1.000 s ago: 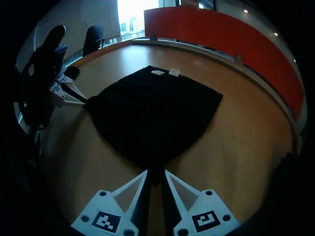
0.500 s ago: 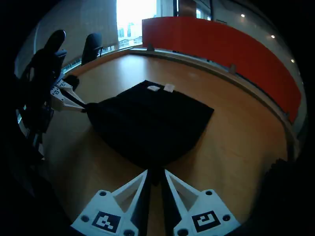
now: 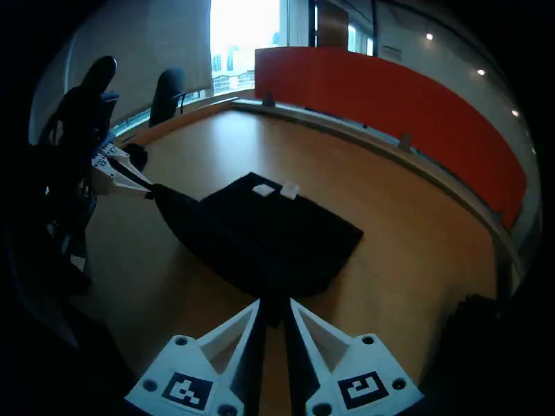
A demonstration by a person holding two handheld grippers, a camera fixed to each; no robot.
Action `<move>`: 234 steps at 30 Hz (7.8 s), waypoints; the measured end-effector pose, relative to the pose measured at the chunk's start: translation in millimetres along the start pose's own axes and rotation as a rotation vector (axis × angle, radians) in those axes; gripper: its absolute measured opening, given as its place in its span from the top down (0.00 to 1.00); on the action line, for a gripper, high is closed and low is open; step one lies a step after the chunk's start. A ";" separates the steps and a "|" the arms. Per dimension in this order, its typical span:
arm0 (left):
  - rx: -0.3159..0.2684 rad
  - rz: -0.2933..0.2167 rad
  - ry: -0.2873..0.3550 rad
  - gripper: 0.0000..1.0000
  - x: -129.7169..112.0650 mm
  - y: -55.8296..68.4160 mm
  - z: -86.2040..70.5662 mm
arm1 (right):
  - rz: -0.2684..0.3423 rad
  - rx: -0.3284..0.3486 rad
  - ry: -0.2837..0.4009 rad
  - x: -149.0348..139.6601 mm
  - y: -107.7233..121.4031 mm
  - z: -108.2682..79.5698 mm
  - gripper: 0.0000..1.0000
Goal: Fold towel
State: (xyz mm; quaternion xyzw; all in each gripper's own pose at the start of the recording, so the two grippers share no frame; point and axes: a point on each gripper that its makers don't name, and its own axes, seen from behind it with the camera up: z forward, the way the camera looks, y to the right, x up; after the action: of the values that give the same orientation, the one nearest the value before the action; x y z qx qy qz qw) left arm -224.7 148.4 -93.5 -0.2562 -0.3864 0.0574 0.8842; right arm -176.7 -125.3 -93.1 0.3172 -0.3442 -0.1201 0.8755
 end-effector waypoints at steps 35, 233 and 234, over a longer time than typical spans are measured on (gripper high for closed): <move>-0.026 -0.054 0.046 0.90 24.4 14.9 -58.9 | -0.036 0.020 0.048 35.8 -10.1 -48.4 0.84; 0.257 -0.208 0.032 0.06 -28.2 -66.4 -3.4 | 0.051 -0.074 -0.080 -31.4 51.1 47.8 0.07; 0.262 -0.211 0.033 0.06 -29.6 -67.0 -5.6 | 0.047 -0.071 -0.081 -31.3 50.8 48.6 0.07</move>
State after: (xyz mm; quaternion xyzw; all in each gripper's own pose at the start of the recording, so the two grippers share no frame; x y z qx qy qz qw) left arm -247.8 79.5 -82.7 -0.0978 -0.3860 0.0098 0.9173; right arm -233.0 -95.7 -49.9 0.2726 -0.3821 -0.1244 0.8742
